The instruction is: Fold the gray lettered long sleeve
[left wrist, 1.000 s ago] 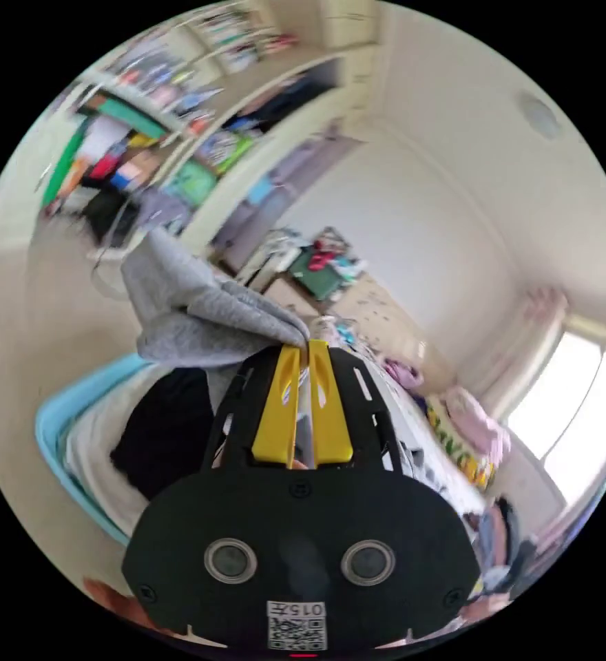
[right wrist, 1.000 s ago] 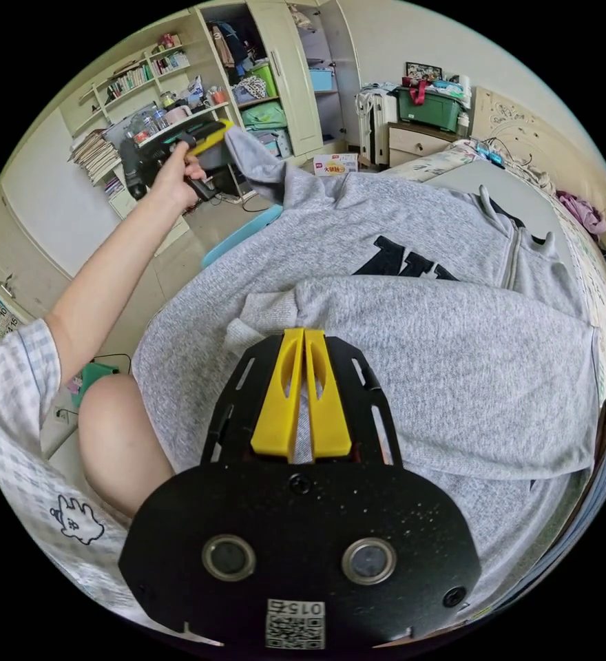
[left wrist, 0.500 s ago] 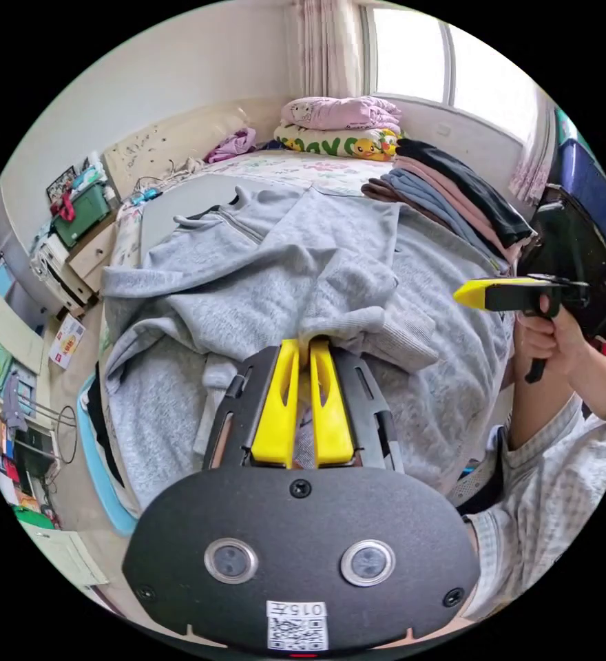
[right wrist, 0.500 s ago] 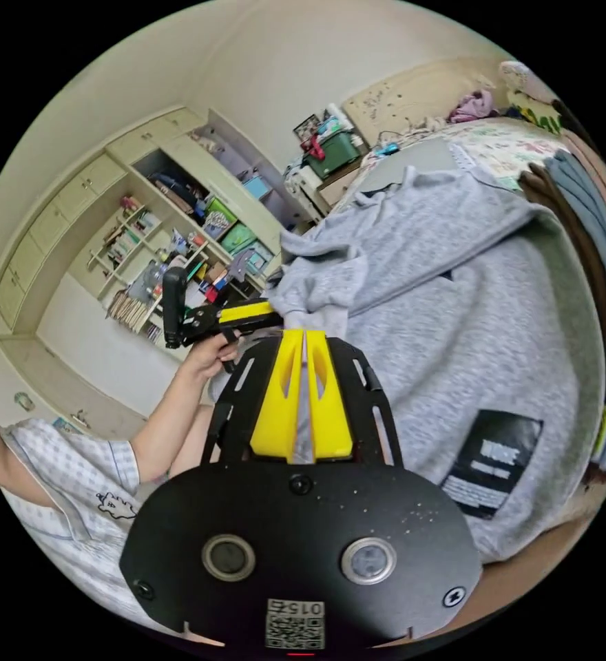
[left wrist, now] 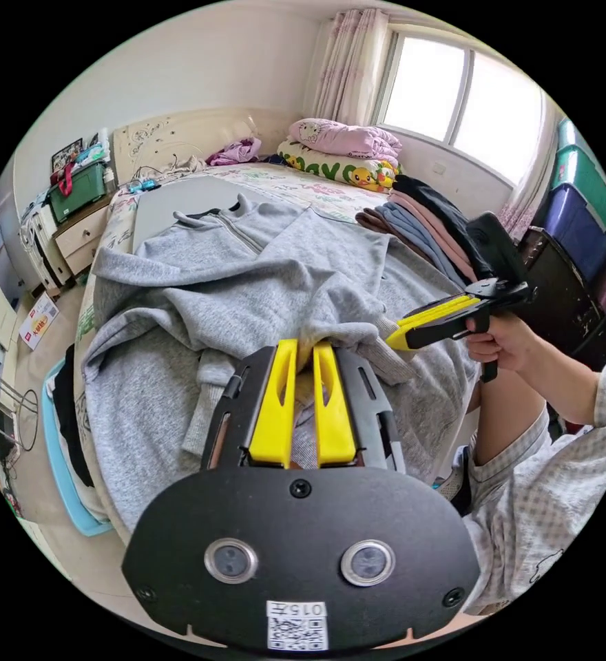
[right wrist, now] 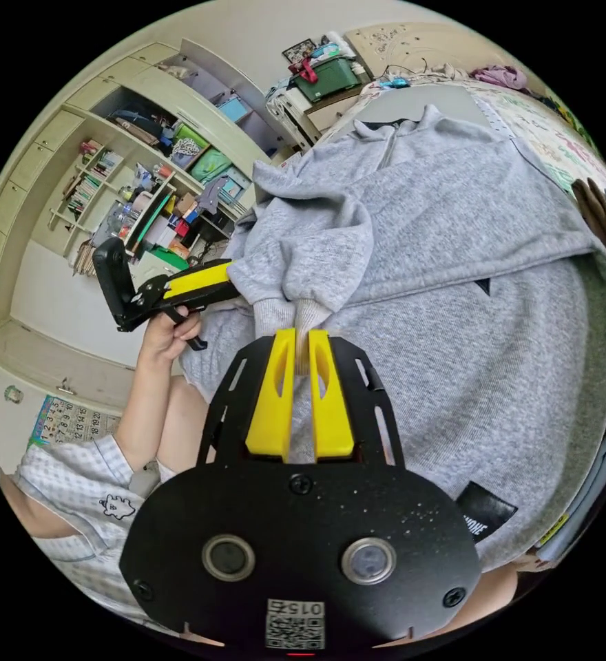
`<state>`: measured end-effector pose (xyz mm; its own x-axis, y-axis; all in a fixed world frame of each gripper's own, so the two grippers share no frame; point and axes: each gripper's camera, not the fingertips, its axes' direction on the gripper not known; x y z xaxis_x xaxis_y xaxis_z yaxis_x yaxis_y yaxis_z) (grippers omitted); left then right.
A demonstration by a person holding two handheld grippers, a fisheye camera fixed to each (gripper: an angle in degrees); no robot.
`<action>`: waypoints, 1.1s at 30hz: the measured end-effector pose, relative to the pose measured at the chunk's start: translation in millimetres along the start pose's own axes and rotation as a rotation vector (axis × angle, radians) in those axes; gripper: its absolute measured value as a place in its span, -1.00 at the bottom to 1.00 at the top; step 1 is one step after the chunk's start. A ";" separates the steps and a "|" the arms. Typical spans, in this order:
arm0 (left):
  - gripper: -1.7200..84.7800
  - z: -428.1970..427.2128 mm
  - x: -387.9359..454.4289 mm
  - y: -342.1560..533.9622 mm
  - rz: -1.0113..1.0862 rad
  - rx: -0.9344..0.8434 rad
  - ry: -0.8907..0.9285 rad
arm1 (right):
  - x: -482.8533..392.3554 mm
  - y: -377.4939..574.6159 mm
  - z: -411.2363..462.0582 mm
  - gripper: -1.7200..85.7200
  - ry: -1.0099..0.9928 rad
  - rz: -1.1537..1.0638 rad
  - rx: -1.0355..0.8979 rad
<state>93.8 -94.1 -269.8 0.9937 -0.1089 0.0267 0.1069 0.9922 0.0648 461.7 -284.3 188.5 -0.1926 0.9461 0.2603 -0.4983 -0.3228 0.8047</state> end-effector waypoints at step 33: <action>-0.78 -45.8 -324.3 129.6 -1.029 0.381 0.321 | -185.2 97.5 -82.5 -0.88 -0.031 -0.164 0.235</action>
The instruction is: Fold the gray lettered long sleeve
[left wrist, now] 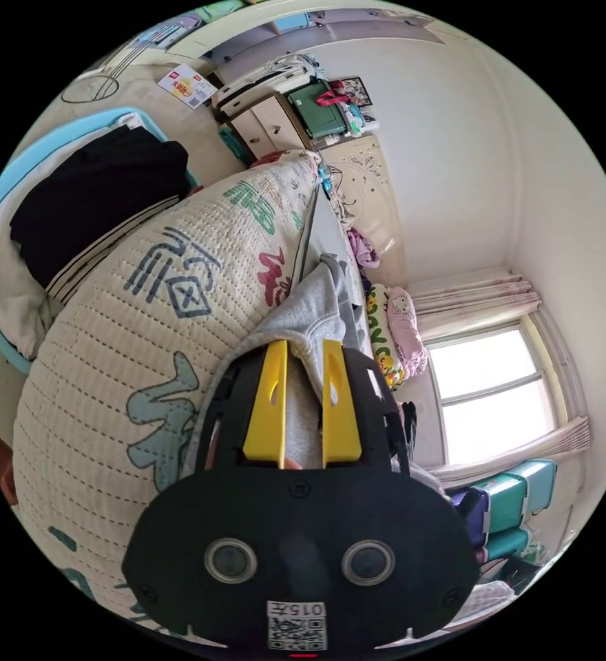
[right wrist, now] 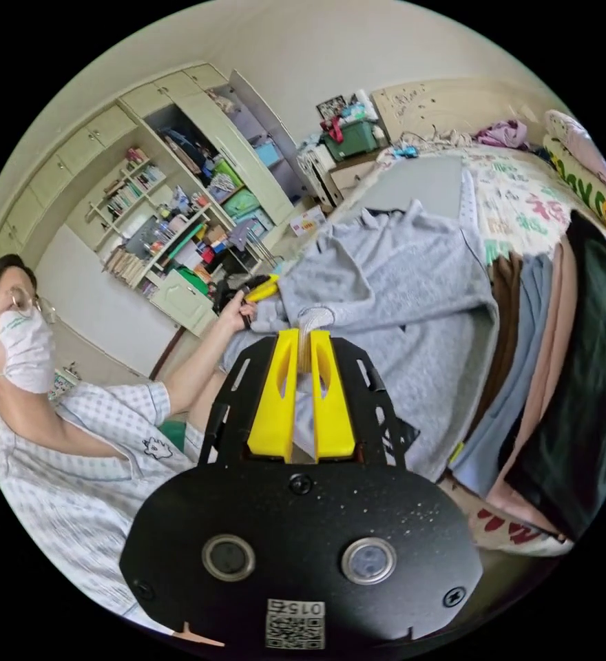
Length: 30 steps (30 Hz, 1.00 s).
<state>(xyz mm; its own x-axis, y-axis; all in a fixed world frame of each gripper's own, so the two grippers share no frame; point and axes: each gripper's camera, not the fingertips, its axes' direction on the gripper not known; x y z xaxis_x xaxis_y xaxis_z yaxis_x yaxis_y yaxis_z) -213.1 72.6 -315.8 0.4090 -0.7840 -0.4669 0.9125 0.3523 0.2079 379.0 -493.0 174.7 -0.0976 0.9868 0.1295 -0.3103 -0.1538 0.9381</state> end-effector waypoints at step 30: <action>-0.75 -23.9 1.8 -1.7 0.057 0.020 -0.086 | 70.4 104.9 227.9 -0.88 0.546 0.219 -0.330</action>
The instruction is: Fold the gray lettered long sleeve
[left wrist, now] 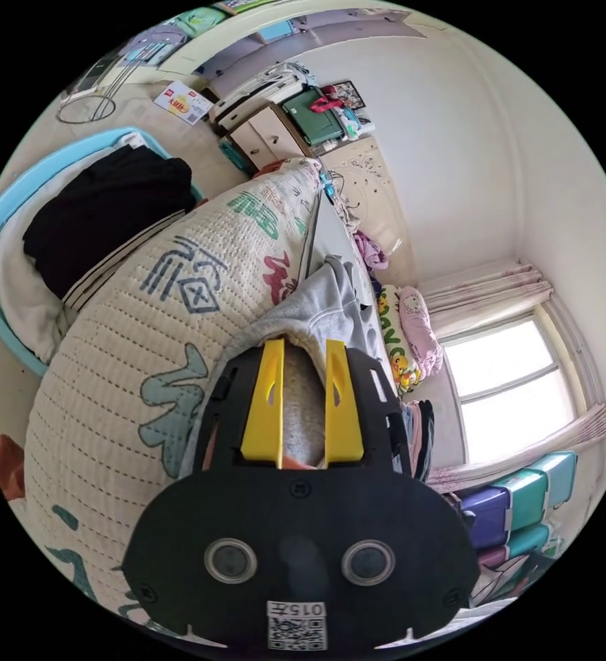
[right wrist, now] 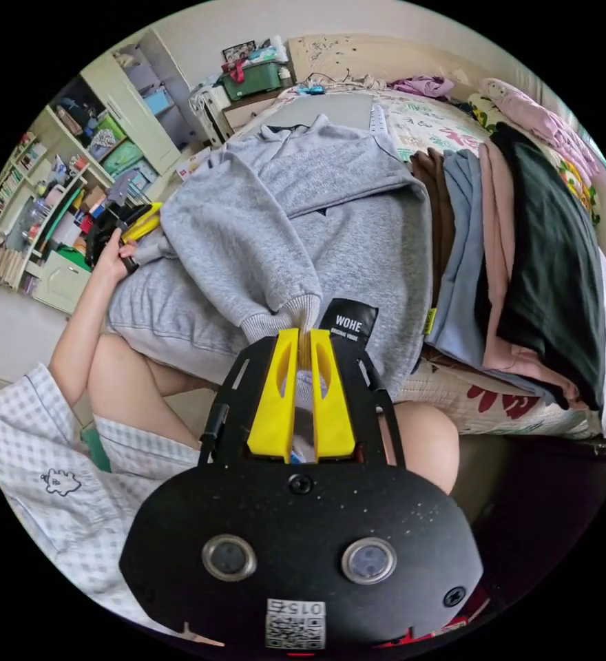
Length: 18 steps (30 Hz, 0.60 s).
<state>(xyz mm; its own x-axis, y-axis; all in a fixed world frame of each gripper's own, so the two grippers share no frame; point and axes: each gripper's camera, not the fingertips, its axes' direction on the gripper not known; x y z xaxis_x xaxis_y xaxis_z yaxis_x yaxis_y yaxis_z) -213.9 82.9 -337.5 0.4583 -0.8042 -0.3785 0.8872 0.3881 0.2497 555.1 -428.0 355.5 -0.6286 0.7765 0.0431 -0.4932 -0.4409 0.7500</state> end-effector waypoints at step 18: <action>-0.83 4.2 -3.0 1.0 -0.054 0.021 0.006 | 40.7 -42.1 102.6 -0.88 0.087 0.020 -0.017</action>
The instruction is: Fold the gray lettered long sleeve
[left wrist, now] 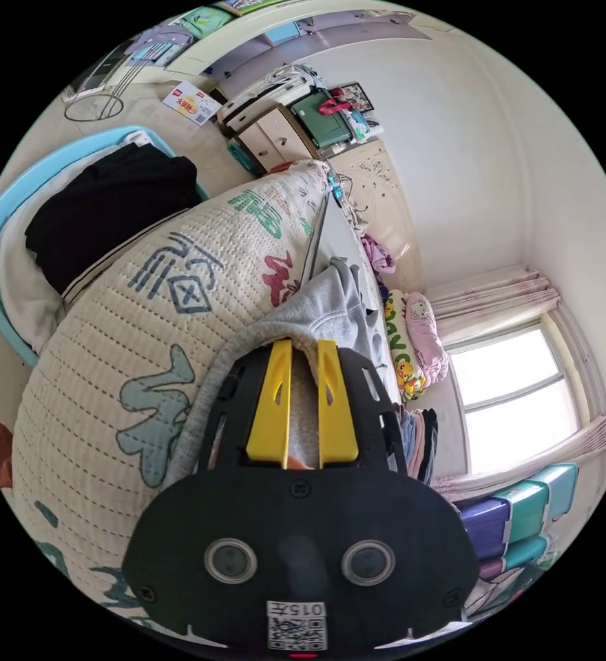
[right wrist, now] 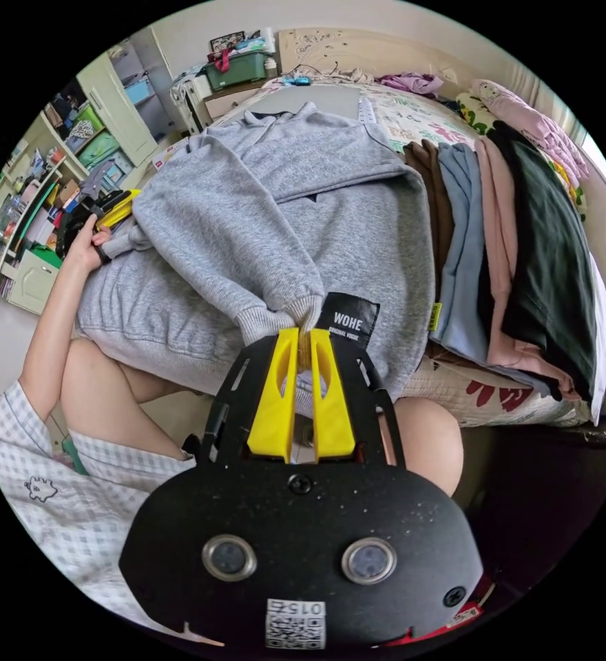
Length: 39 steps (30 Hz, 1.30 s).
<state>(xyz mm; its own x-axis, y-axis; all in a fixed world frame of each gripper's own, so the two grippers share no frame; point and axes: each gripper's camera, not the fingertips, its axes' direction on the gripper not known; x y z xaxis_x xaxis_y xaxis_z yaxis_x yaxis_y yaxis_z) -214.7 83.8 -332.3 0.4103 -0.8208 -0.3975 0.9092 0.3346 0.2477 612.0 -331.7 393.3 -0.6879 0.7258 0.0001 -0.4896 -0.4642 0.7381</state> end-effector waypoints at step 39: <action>-0.75 -13.5 -15.3 -24.1 -0.036 -0.045 0.109 | 112.0 -504.0 58.7 -0.67 -0.302 -0.355 0.012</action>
<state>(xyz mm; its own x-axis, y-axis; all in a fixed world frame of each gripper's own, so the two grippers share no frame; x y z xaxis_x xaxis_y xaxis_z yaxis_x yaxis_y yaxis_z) -241.9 94.5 -344.2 0.3806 -0.7783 -0.4993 0.9246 0.3286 0.1925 813.2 13.3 61.0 -0.2912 0.9549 -0.0584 -0.6591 -0.1560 0.7357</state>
